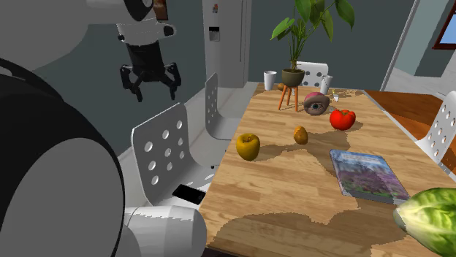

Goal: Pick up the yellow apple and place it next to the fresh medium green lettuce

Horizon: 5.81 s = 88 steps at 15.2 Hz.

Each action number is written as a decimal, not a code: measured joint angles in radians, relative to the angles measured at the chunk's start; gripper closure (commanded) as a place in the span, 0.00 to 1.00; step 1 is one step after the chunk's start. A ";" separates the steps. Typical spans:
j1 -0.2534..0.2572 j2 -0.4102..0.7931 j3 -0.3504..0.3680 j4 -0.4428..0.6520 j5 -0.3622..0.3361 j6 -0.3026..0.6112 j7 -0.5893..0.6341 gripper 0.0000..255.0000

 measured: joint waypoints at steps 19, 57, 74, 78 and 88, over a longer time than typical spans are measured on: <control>-0.099 0.309 -0.226 -0.092 -0.168 0.419 -0.243 0.00; -0.153 0.819 -0.397 0.074 -0.111 0.793 -0.479 1.00; -0.147 0.730 -0.388 0.200 -0.135 0.582 -0.469 1.00; -0.147 0.715 -0.387 0.239 -0.137 0.528 -0.473 1.00; -0.145 0.698 -0.383 0.354 -0.136 0.397 -0.481 1.00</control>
